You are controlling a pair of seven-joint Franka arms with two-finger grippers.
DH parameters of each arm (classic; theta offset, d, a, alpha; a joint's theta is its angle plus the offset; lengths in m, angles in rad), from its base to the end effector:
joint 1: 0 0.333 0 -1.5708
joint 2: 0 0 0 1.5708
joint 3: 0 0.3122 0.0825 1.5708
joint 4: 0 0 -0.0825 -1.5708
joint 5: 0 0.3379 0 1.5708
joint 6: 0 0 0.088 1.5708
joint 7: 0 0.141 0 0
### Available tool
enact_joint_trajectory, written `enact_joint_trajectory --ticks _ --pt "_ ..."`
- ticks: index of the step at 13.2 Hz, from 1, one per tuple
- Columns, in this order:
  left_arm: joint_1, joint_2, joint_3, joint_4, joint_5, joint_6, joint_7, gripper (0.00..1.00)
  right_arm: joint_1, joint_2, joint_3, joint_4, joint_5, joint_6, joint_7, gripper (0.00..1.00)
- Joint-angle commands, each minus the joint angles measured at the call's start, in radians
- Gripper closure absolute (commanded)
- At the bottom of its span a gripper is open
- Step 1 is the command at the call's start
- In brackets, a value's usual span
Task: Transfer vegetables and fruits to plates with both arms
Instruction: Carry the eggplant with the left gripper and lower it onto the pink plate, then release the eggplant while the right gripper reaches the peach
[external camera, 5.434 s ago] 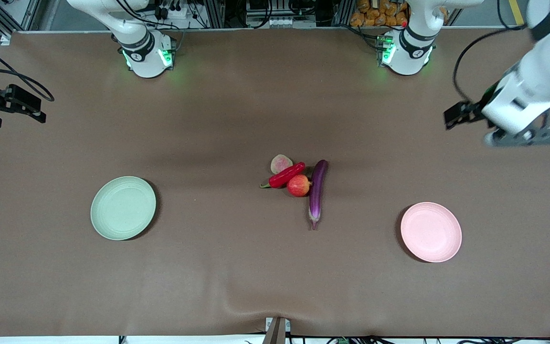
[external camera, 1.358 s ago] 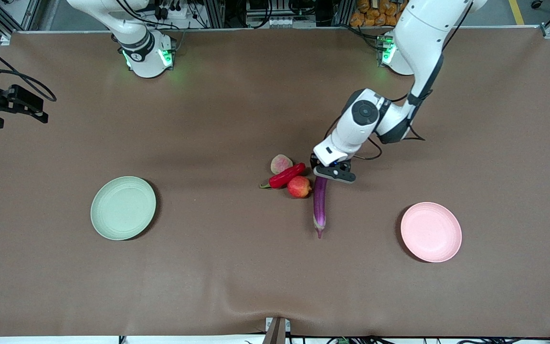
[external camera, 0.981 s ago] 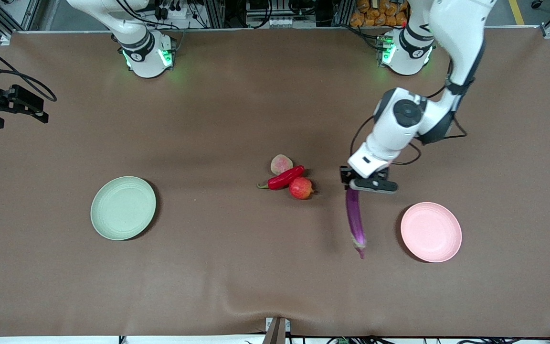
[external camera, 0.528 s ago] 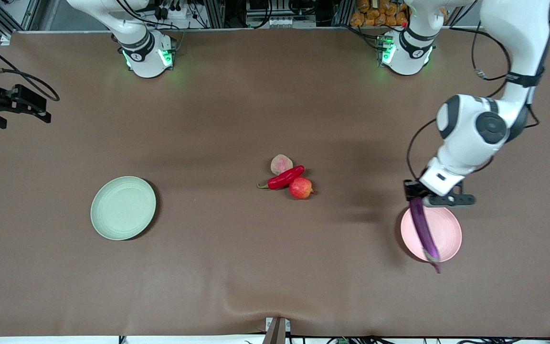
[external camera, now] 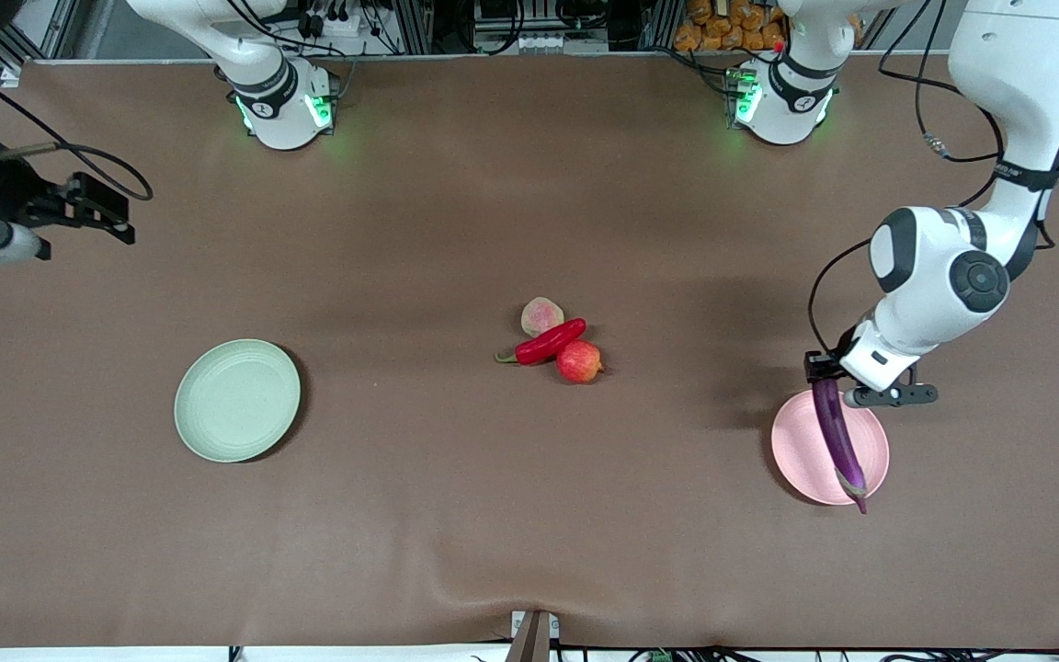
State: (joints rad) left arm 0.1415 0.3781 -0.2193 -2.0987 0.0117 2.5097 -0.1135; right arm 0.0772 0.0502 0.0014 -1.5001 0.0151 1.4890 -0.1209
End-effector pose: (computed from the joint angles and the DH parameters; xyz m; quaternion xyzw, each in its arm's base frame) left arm 0.5571 -0.0420 0.2445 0.9989 0.0215 0.0174 0.0383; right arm 0.5116 0.0425 0.5840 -0.9945 -0.0999 0.0305 0.0082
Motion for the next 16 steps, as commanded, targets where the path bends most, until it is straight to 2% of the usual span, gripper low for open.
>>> enact_joint_trajectory --ticks 1,3,4,5,6,8,10,11,14,16 --pt "0.000 -0.010 -0.005 -0.017 0.002 -0.006 0.001 1.00 0.015 0.092 -0.001 0.031 -0.021 0.004 -0.011 0.00" --pt "0.003 -0.004 -0.003 -0.015 0.002 -0.006 0.003 1.00 0.012 0.147 -0.001 0.035 -0.020 0.036 -0.011 0.00" --pt "0.004 0.002 -0.003 -0.015 0.002 -0.006 0.003 0.92 0.015 0.174 0.000 0.035 -0.017 0.072 -0.010 0.00" --pt "0.006 0.002 -0.003 -0.014 0.002 -0.006 0.001 0.57 0.026 0.192 0.000 0.035 -0.011 0.111 0.003 0.00" --pt "0.007 0.004 -0.003 -0.008 0.001 -0.006 -0.003 0.01 0.059 0.220 0.002 0.035 -0.006 0.161 0.016 0.00" --pt "0.010 -0.011 0.000 -0.001 0.001 -0.008 0.003 0.00 0.108 0.272 0.002 0.035 0.014 0.252 0.151 0.00" --pt "0.013 -0.045 0.000 0.047 0.002 -0.085 0.005 0.00 0.153 0.321 0.002 0.035 0.096 0.302 0.324 0.00" --pt "0.012 -0.056 0.000 0.115 0.002 -0.186 0.003 0.00 0.183 0.344 0.002 0.034 0.132 0.347 0.392 0.00" --pt "0.013 -0.056 0.005 0.354 0.004 -0.513 0.001 0.00 0.298 0.414 0.000 0.034 0.134 0.445 0.593 0.00" --pt "0.023 -0.056 0.006 0.452 0.005 -0.590 0.003 0.00 0.352 0.462 0.000 0.035 0.140 0.502 0.737 0.00"
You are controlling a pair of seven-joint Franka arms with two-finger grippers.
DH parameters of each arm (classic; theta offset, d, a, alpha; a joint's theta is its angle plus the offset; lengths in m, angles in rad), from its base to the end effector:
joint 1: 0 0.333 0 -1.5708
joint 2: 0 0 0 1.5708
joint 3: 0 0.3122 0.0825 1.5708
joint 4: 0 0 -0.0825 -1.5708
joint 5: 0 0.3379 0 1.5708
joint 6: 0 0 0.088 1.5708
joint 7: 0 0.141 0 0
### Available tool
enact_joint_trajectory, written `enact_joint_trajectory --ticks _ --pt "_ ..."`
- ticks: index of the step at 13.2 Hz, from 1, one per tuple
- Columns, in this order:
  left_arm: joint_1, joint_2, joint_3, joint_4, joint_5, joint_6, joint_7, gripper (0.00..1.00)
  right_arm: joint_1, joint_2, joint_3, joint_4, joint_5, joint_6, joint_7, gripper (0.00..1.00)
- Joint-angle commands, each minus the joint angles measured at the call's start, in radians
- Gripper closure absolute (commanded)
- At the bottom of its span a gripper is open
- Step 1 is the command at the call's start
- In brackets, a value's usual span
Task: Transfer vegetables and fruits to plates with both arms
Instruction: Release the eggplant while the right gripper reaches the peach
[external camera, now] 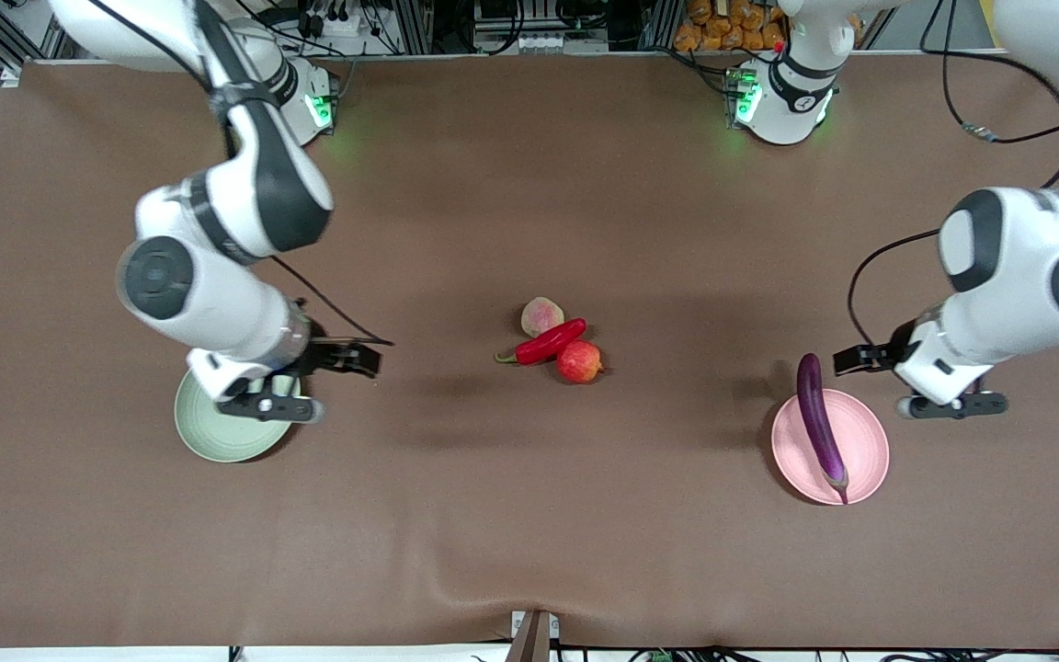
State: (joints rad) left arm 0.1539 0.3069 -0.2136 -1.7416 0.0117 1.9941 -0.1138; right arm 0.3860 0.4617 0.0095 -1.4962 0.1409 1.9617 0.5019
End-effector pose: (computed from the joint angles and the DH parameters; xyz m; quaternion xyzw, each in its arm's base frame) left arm 0.5903 -0.0253 0.3817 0.9989 0.0286 -0.0259 0.0247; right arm 0.5911 0.2606 0.3849 -0.9945 0.0802 0.0275 0.0614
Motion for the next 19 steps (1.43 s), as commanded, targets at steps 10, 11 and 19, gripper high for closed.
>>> enact_joint_trajectory --ticks 10,11,19 --pt "0.004 -0.080 -0.016 0.298 0.093 -0.233 0.005 0.00 0.379 0.224 -0.008 0.016 0.019 0.204 0.369 0.00" --pt "0.006 -0.091 -0.026 0.298 0.091 -0.235 0.005 0.00 0.401 0.228 -0.010 0.016 0.016 0.206 0.379 0.00" --pt "0.006 -0.182 -0.040 0.295 0.076 -0.322 0.005 0.00 0.436 0.331 -0.013 0.025 -0.010 0.316 0.403 0.00"
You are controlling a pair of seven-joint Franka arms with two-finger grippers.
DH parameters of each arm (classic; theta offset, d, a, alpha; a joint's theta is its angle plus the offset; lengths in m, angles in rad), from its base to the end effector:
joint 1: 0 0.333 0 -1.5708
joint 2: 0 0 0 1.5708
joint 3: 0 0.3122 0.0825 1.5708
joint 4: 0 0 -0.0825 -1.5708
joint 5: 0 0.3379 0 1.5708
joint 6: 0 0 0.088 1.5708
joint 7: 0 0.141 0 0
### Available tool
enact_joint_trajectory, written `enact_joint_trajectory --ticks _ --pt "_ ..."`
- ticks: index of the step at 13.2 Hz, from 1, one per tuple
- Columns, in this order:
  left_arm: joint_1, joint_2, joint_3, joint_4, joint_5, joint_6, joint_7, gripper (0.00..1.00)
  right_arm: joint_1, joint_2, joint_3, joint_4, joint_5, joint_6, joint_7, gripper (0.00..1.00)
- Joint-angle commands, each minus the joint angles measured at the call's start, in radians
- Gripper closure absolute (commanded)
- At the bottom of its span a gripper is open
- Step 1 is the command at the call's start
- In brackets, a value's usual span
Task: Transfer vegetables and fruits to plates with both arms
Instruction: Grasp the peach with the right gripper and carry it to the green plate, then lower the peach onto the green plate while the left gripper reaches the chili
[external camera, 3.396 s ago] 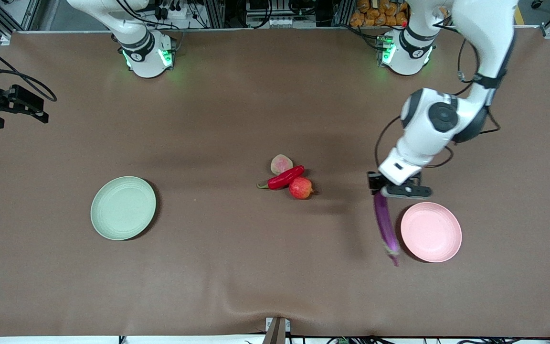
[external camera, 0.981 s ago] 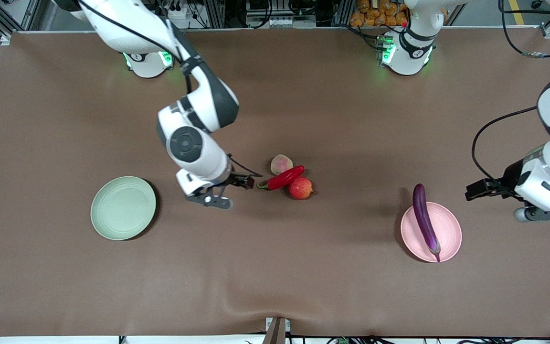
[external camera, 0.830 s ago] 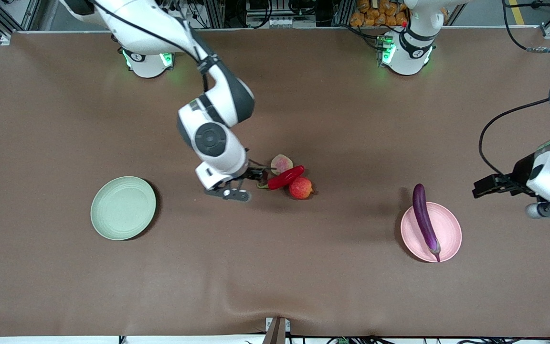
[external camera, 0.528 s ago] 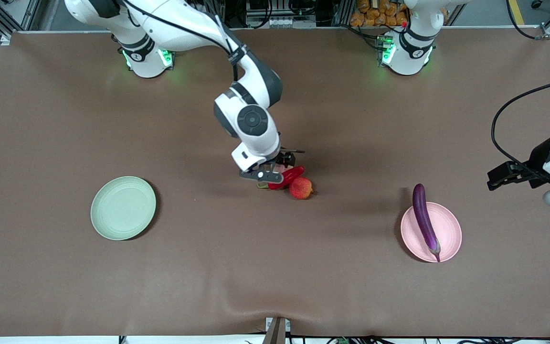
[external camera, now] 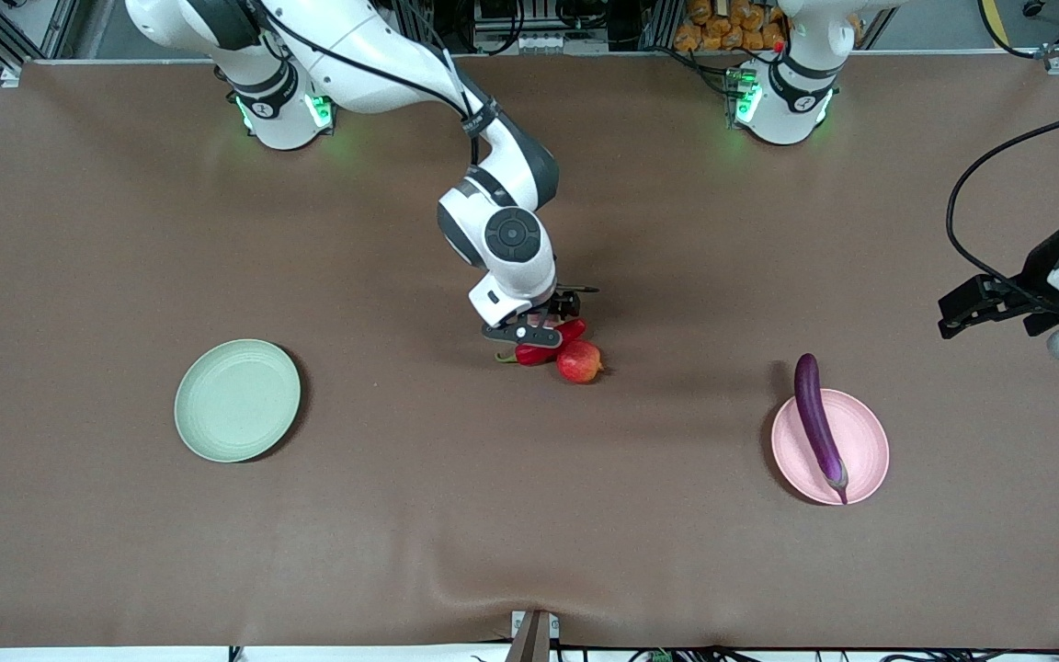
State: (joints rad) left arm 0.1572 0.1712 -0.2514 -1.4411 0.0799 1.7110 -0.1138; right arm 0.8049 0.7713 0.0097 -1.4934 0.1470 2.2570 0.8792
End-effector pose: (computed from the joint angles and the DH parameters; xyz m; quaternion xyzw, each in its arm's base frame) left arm 0.5752 -0.0322 0.5662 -0.9984 -0.0091 -0.0536 0.0132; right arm 0.4593 0.4969 0.2055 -0.9950 0.0803 0.0475 0.0368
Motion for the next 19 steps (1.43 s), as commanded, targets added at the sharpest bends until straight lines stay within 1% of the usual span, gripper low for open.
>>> enact_joint_trajectory --ticks 1,2,3,4,5,7,8,9,11,13,15,17,18,19 --pt "0.004 -0.059 -0.002 -0.004 0.006 -0.074 -0.003 0.00 0.017 0.025 -0.013 0.022 -0.026 0.023 0.024 0.00" --pt "0.007 -0.079 -0.002 -0.010 0.006 -0.100 -0.004 0.00 0.016 0.022 -0.014 0.022 -0.033 0.016 0.015 0.20" --pt "0.005 -0.096 -0.002 -0.015 0.006 -0.111 -0.007 0.00 0.016 0.016 -0.014 0.022 -0.056 0.009 0.021 0.79" --pt "0.007 -0.111 -0.002 -0.022 0.006 -0.116 -0.007 0.00 0.005 0.005 -0.014 0.027 -0.066 -0.025 0.035 0.93" --pt "0.007 -0.123 -0.002 -0.028 0.006 -0.116 -0.007 0.00 -0.001 -0.013 -0.016 0.051 -0.066 -0.106 0.032 1.00" --pt "0.007 -0.131 -0.003 -0.027 0.006 -0.117 -0.006 0.00 -0.079 -0.039 -0.010 0.151 -0.055 -0.323 -0.023 1.00" --pt "0.005 -0.145 -0.003 -0.028 0.000 -0.117 -0.004 0.00 -0.111 -0.067 -0.011 0.176 -0.049 -0.420 -0.064 1.00" --pt "0.008 -0.160 -0.002 -0.038 -0.023 -0.117 -0.003 0.00 -0.159 -0.099 -0.014 0.174 -0.050 -0.465 -0.107 1.00" --pt "0.015 -0.165 0.001 -0.045 -0.055 -0.116 0.008 0.00 -0.295 -0.150 -0.016 0.148 -0.064 -0.525 -0.207 1.00" --pt "0.013 -0.159 0.001 -0.045 -0.054 -0.116 0.008 0.00 -0.448 -0.202 -0.016 0.073 -0.067 -0.522 -0.427 1.00" --pt "0.007 -0.157 0.000 -0.042 -0.051 -0.116 0.008 0.00 -0.568 -0.195 -0.016 0.030 -0.087 -0.492 -0.611 1.00" --pt "-0.001 -0.150 -0.003 -0.053 -0.054 -0.117 0.008 0.00 -0.659 -0.196 -0.016 -0.058 -0.121 -0.410 -0.754 1.00" --pt "-0.016 -0.136 -0.021 -0.055 -0.054 -0.116 0.006 0.00 -0.702 -0.196 -0.014 -0.114 -0.121 -0.346 -0.829 1.00" --pt "-0.030 -0.113 -0.044 -0.053 -0.048 -0.114 -0.006 0.00 -0.728 -0.201 -0.014 -0.192 -0.121 -0.247 -0.885 1.00"
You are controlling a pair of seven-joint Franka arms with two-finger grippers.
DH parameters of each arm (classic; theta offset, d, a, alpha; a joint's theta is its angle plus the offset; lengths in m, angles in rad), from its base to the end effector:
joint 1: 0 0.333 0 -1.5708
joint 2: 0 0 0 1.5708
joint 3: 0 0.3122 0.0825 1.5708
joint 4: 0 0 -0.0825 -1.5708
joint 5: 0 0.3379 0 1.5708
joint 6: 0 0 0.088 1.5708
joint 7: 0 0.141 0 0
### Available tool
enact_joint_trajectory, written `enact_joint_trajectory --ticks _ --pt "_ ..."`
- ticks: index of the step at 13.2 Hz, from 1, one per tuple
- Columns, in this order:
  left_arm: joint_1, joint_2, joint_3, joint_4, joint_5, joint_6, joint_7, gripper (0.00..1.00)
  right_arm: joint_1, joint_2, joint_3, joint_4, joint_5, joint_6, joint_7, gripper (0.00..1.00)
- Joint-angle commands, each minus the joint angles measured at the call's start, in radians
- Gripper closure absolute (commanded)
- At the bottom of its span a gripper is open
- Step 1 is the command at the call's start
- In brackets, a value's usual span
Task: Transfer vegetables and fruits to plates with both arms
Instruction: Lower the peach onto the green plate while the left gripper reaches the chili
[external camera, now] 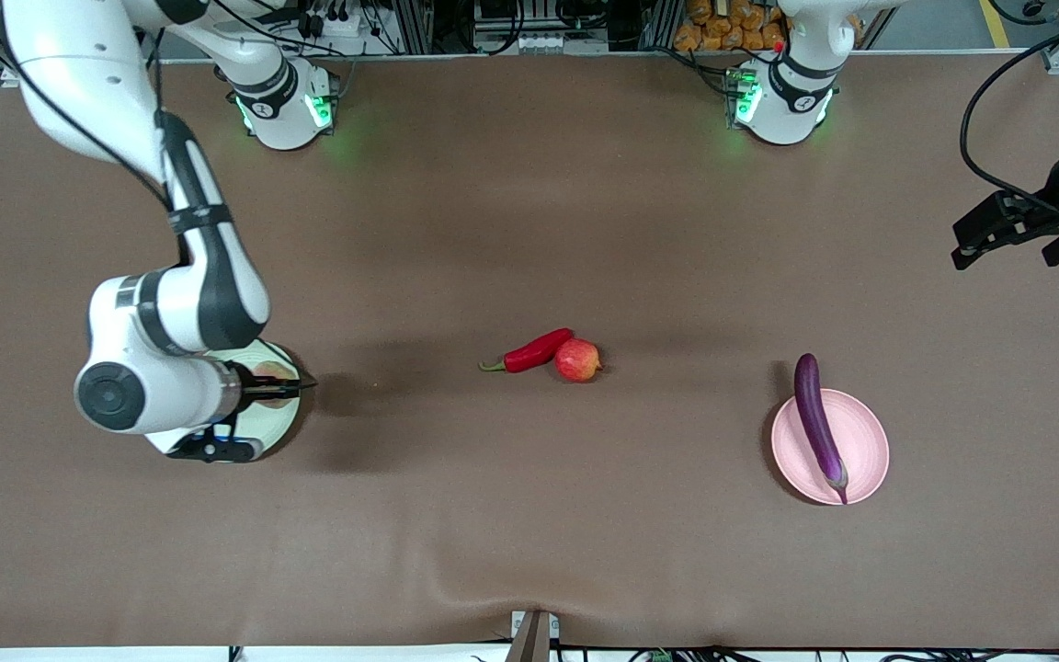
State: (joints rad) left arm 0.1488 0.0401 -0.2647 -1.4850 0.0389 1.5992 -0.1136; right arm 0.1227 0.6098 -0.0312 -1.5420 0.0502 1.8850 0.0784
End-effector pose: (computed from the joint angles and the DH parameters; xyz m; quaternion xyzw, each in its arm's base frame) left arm 0.5240 -0.0526 0.6062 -0.9992 0.0007 -0.0391 0.0098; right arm 0.6186 0.0645 0.2661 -0.9911 0.0028 0.1334 0.0021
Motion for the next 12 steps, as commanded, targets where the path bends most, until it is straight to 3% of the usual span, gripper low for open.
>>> enact_joint_trajectory --ticks 1,4,5,6,8,12 --pt "-0.037 0.035 -0.054 -0.009 -0.008 0.007 -0.012 0.00 -0.069 -0.042 0.028 -0.209 -0.023 0.216 -0.106 1.00" --pt "-0.176 0.159 -0.109 -0.003 -0.001 0.143 -0.024 0.00 -0.090 -0.033 0.031 -0.234 -0.018 0.264 -0.129 1.00" --pt "-0.249 0.203 -0.110 -0.001 0.001 0.206 -0.064 0.00 -0.098 -0.030 0.031 -0.233 -0.017 0.266 -0.127 0.66" --pt "-0.303 0.260 -0.108 0.003 0.006 0.253 -0.161 0.00 -0.097 -0.030 0.033 -0.228 -0.012 0.258 -0.127 0.02" --pt "-0.412 0.360 -0.100 0.026 0.016 0.365 -0.286 0.00 -0.083 -0.042 0.040 -0.196 -0.007 0.221 -0.121 0.00" --pt "-0.561 0.538 -0.096 0.046 0.139 0.620 -0.262 0.00 -0.081 -0.029 0.071 -0.006 0.081 0.089 -0.114 0.00"
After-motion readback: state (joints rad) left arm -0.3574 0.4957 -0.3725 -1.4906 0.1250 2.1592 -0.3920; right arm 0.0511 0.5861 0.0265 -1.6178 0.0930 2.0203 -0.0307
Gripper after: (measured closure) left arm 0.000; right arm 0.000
